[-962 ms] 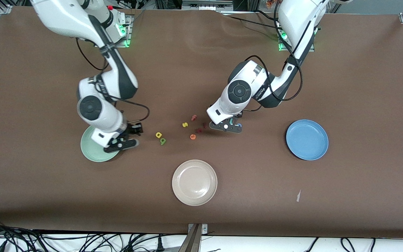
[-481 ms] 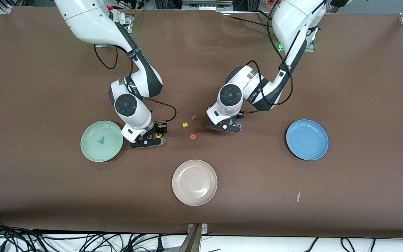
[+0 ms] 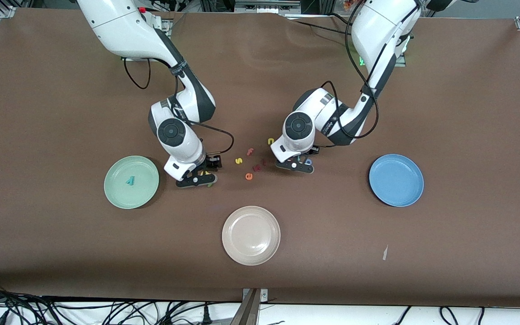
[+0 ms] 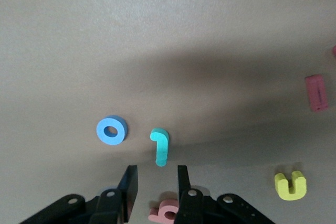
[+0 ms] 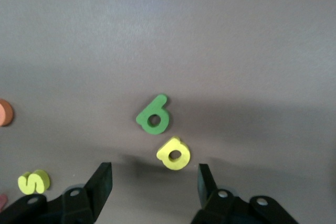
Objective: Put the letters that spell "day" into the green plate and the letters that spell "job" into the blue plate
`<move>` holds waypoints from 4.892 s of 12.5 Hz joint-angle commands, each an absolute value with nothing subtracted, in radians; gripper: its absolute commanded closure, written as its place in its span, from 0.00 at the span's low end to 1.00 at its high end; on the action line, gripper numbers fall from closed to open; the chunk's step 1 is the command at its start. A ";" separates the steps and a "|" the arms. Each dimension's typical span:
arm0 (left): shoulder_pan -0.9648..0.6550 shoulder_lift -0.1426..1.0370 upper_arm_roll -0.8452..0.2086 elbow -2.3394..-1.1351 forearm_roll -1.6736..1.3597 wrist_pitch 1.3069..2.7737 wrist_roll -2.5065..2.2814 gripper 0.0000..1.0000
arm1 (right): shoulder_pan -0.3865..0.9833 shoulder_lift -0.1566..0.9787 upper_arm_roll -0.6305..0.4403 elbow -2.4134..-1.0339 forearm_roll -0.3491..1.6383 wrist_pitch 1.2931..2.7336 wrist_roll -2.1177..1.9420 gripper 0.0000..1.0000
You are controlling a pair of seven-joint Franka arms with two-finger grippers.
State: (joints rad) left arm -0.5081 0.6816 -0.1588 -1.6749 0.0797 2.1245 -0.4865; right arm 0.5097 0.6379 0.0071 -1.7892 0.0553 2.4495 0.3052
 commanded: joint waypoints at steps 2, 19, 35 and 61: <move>-0.505 0.709 -0.160 -1.681 0.115 2.190 -0.494 0.62 | 0.520 0.623 -0.002 -1.844 0.003 2.513 0.261 0.26; -0.189 0.436 -0.153 -1.667 0.115 1.793 -0.092 1.00 | 0.520 0.615 -0.002 -1.965 -0.043 2.707 0.126 0.30; 0.025 0.650 -0.158 -1.695 0.155 1.878 0.103 0.49 | 0.502 0.624 -0.015 -1.948 -0.012 2.720 0.026 0.60; -0.210 0.706 -0.379 -1.537 0.163 2.121 -0.504 0.00 | 0.163 0.408 -0.015 -2.017 0.012 2.437 -0.407 0.18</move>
State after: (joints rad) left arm -0.1896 0.6819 -0.3834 -1.5485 0.1510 2.0937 -0.4621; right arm 0.1662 0.4254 -0.0302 -1.9813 -0.0086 2.4195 -0.4002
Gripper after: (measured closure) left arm 0.000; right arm 0.595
